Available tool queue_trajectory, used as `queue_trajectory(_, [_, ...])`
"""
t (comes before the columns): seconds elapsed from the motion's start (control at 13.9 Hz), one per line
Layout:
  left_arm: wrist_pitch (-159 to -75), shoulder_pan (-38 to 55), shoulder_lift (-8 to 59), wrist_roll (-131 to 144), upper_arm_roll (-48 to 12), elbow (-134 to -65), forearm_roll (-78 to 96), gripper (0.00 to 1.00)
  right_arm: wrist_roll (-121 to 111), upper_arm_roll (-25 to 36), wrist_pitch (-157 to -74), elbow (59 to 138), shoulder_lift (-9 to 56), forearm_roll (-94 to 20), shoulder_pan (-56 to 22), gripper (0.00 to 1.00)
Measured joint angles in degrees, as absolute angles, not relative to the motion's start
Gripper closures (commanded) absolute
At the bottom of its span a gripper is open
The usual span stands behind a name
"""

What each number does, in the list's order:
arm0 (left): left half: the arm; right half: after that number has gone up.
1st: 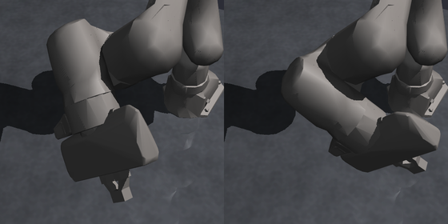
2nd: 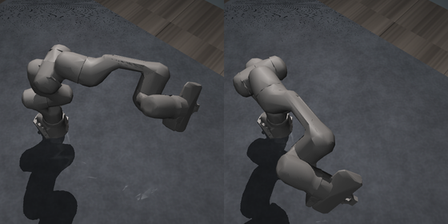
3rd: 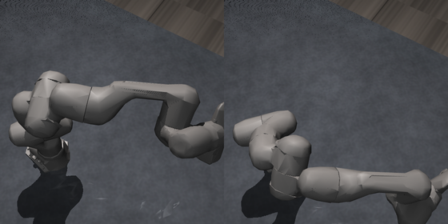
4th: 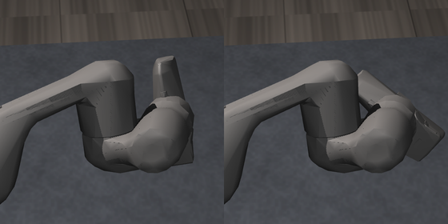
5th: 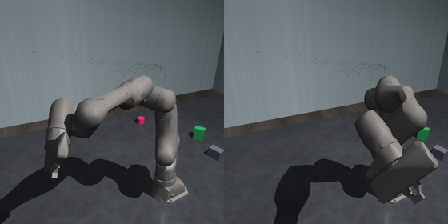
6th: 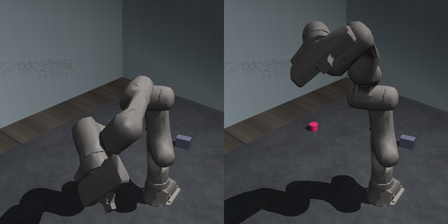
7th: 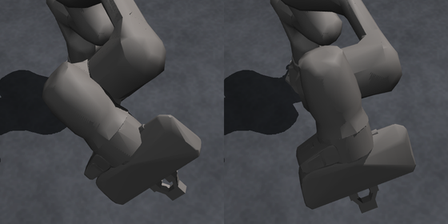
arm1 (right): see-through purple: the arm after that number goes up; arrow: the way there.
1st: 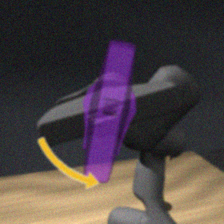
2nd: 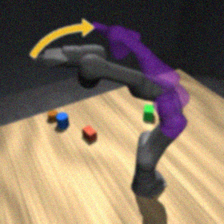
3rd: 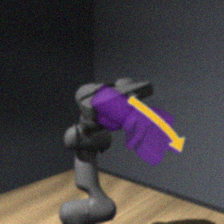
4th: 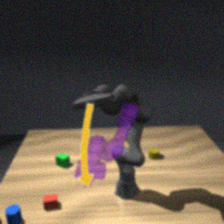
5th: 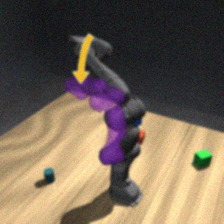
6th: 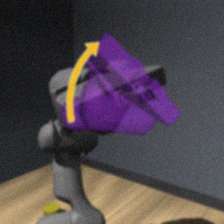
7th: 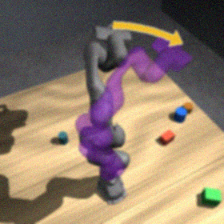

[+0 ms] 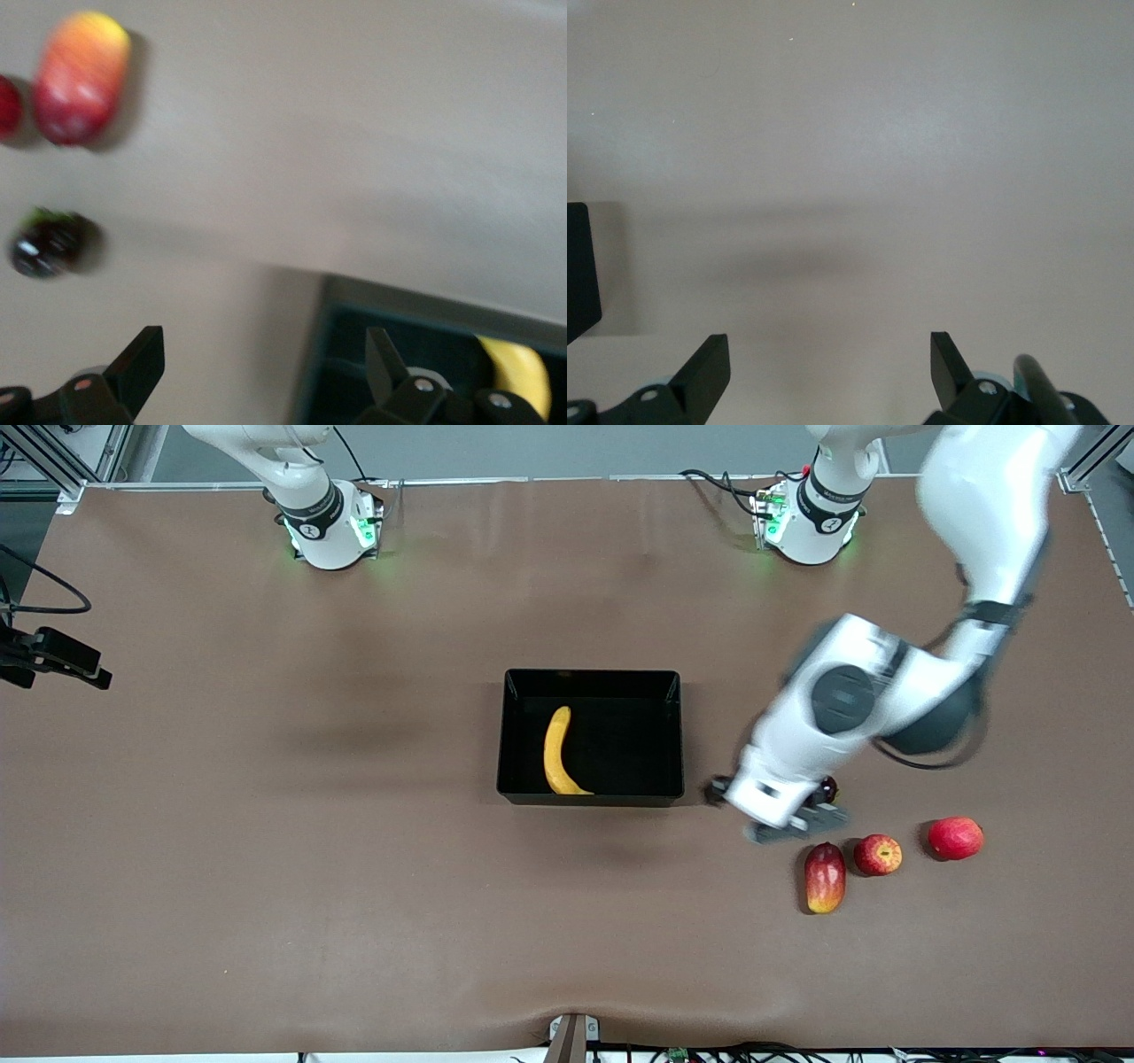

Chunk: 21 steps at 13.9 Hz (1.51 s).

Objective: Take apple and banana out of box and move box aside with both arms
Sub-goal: 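Move the left gripper back into the black box to the banana, then grasp the banana with the left gripper while the right gripper approaches the box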

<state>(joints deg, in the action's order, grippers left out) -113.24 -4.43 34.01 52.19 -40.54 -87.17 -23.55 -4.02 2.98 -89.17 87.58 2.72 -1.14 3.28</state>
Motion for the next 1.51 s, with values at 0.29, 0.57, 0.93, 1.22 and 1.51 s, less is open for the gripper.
queue_trajectory(0.29, [-116.1, 5.9, 35.5, 61.1, -39.9, -87.8, -25.4, 0.00, -4.0, 2.9, -89.2, 87.6, 3.1, -1.1, 3.2, 0.00])
queue_trajectory(0.57, [-125.5, 12.0, 40.6, 67.3, -39.0, -88.4, -29.4, 0.00, -4.0, 2.9, -89.2, 87.6, 4.7, -1.1, 3.3, 0.00])
queue_trajectory(0.93, [-133.5, 20.4, 45.7, 71.6, -31.2, -87.6, -31.3, 0.00, -4.0, 2.9, -90.5, 87.7, 9.3, -1.4, 3.2, 0.00])
queue_trajectory(1.22, [-134.4, 27.1, 49.3, 73.3, -27.3, -83.8, -31.4, 0.00, -4.0, 2.9, -90.5, 87.7, 10.5, -1.4, 3.2, 0.00])
queue_trajectory(1.51, [-138.5, 28.5, 52.3, 73.1, -25.5, -83.2, -31.4, 0.75, -4.0, 2.9, -91.7, 87.7, 12.6, -1.8, 3.2, 0.00])
